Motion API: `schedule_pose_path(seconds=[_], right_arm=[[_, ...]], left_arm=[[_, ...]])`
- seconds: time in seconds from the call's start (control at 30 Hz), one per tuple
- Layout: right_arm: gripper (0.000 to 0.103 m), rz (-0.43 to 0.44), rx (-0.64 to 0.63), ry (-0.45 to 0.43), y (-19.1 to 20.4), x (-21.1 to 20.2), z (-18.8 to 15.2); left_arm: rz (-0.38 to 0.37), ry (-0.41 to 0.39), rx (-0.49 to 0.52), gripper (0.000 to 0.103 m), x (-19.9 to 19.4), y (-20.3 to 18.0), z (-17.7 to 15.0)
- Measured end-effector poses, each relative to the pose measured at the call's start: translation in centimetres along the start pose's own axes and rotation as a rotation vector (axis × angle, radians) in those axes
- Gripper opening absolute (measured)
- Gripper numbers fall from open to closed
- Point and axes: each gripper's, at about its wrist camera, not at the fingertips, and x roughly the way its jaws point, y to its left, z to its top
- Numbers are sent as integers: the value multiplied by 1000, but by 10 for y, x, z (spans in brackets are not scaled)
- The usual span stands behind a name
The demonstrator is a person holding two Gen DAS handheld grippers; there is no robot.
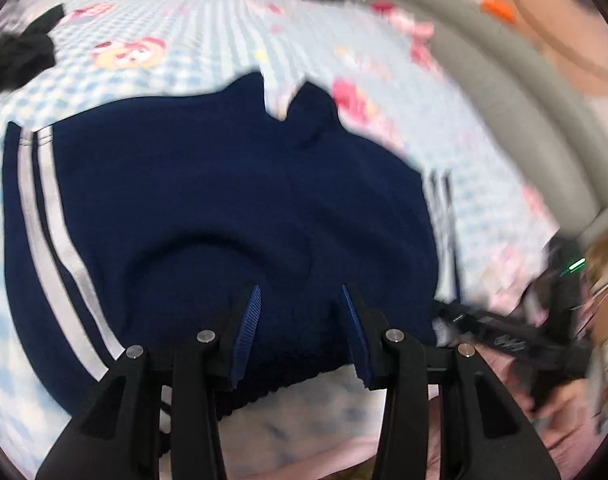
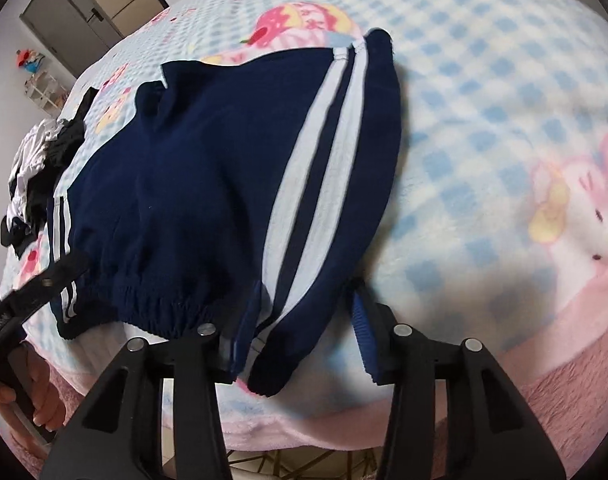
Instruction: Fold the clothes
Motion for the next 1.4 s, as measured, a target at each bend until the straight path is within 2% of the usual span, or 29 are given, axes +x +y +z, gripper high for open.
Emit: schedule_pose_path(seconds=[0.03, 0.1, 0.23, 0.33, 0.5, 0.6, 0.7, 0.77, 0.87, 0.93, 1.0, 1.1, 1.2, 1.3, 1.33, 1.4], right_arm=[[44, -1, -17, -1, 6, 0, 1], [44, -14, -34, -5, 15, 2, 4], [44, -41, -55, -18, 28, 9, 8], [31, -19, -56, -51, 30, 2, 11], [23, -12, -70, -74, 34, -3, 24], [23, -53, -97, -70, 28, -14, 13], [37, -133, -118, -41, 22, -12, 3], [38, -114, -111, -20, 20, -6, -1], [34, -62, -90, -25, 21, -6, -1], [22, -59, -105, -50, 27, -11, 5], [16, -61, -125, -77, 33, -16, 11], [14, -35, -113, -107, 35, -27, 19], [14, -23, -108, -135, 37, -38, 22], [14, -108, -144, -125, 31, -41, 14], [14, -161, -164, -111, 26, -40, 11], [17, -207, -175, -72, 17, -33, 5]], left_arm=[[14, 41, -4, 43, 9, 1, -3], [14, 61, -21, 43, 14, 4, -12], [-23, 25, -37, 43, -5, 7, -14], [-33, -30, -47, 43, -18, 9, -9], [-38, -46, -42, 43, -19, 5, 7], [-17, -25, -28, 43, -13, 3, 10], [-10, -9, -36, 43, -9, 7, 5], [7, 4, -47, 43, -5, 13, 3], [2, 29, -68, 43, 5, 17, 3], [5, 39, -51, 43, 5, 13, 4], [-15, 9, -46, 43, -2, 9, 6], [-49, -38, -51, 43, -14, 6, 12], [-24, -8, -37, 43, -8, 2, 17], [53, 56, -40, 43, 7, 5, 15], [58, 66, -49, 43, 7, 7, 13], [46, 56, -55, 45, 0, 10, 13]])
